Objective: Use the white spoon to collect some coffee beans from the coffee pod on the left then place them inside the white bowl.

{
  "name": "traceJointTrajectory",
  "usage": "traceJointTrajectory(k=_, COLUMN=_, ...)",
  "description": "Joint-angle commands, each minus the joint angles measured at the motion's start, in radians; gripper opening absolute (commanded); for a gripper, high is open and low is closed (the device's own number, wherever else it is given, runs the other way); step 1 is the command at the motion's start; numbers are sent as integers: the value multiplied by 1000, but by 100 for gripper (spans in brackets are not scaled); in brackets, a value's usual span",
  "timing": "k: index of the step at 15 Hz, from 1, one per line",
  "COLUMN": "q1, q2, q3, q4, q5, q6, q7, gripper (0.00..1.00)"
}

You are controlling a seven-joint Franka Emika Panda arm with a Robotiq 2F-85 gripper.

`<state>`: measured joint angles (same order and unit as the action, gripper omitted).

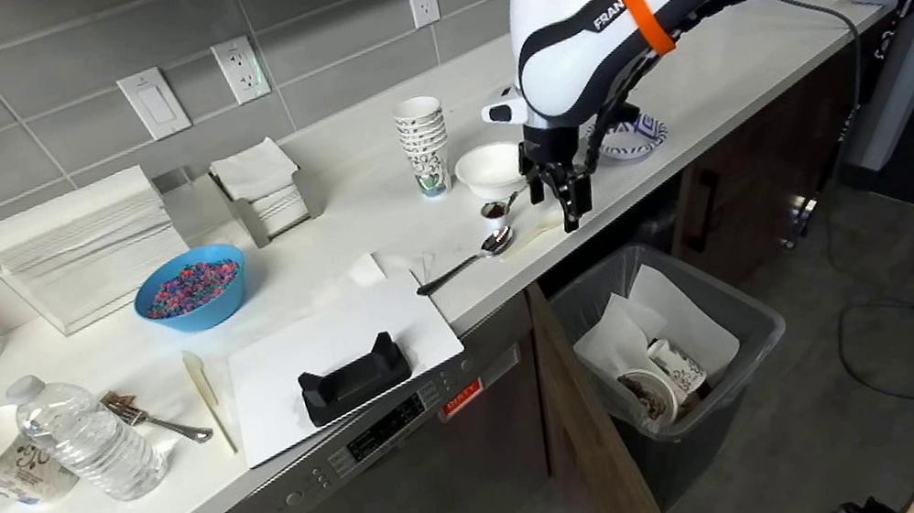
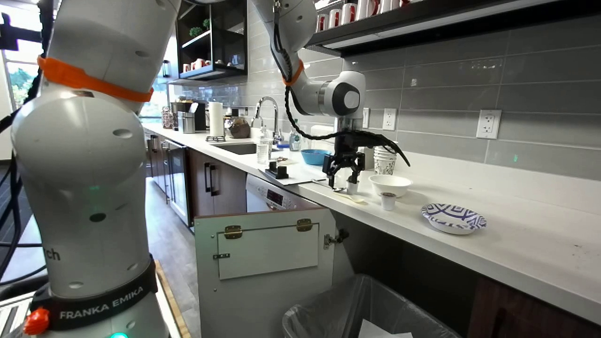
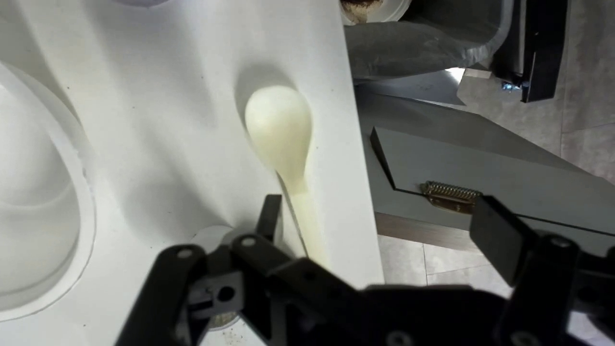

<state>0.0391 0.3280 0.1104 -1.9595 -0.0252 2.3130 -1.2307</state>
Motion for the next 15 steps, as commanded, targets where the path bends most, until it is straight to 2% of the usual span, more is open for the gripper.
traceJointTrajectory(k=1, q1=-13, q2=59, q3=14, q4=39, q5=2, q6=30, q7=-1, gripper=100)
traceJointTrajectory(k=7, q1=-14, q2=107, q3=18, q4=35, q5=-3, q6=162, q7=37, gripper=100)
traceJointTrajectory(k=12, q1=-23, q2=120, q3=25, q4=35, q5=-3, q6=201, q7=45, gripper=100)
traceJointTrajectory(k=13, q1=-24, q2=119, q3=25, q4=34, q5=-3, q6=200, q7=46, gripper=98)
traceJointTrajectory(k=14, q1=-26, q2=119, q3=26, q4=34, q5=-3, q6=200, q7=45, gripper=89)
traceJointTrajectory(k=15, q1=-27, q2=120, q3=27, q4=35, q5=-3, q6=201, q7=45, gripper=86)
